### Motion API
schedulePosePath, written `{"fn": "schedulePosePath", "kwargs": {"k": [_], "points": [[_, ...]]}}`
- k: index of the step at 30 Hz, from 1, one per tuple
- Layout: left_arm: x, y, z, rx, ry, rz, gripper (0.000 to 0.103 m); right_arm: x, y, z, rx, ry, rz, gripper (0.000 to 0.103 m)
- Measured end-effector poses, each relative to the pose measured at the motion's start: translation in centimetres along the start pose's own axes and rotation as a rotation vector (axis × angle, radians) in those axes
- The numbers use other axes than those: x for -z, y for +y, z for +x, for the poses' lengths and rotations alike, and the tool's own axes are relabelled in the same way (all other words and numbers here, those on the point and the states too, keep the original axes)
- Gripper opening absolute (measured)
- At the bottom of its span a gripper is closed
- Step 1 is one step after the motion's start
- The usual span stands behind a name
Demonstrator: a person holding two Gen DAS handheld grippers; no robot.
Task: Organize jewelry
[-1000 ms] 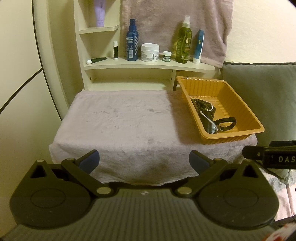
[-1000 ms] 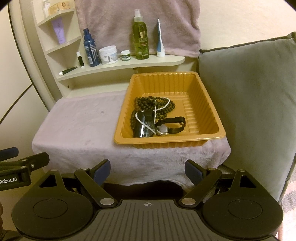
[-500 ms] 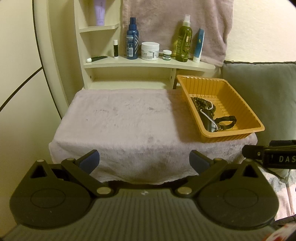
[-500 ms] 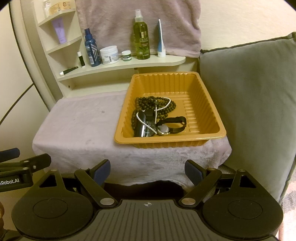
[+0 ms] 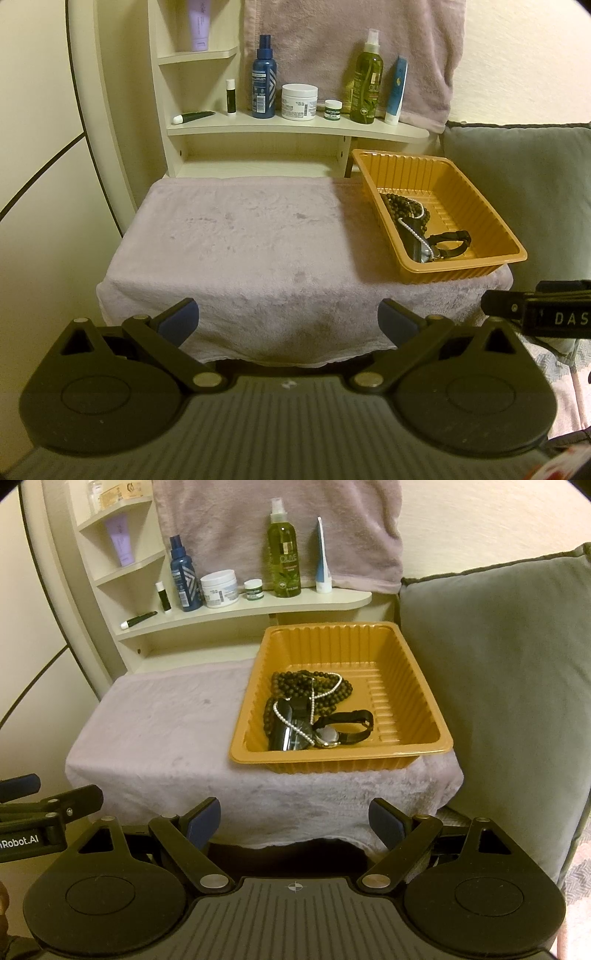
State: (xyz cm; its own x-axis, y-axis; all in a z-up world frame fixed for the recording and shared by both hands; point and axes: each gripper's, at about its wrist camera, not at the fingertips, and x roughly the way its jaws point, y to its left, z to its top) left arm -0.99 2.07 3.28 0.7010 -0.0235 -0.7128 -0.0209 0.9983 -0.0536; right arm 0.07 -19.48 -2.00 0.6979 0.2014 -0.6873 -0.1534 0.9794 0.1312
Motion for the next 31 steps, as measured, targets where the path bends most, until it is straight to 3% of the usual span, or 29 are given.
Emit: {"fn": "schedulePosePath", "kwargs": {"k": [31], "points": [[0.29,-0.44,-0.37,0.013,-0.027,-0.005,0.103,0.07,0.02,0.01,0.0,-0.002,0.001,0.087]]}}
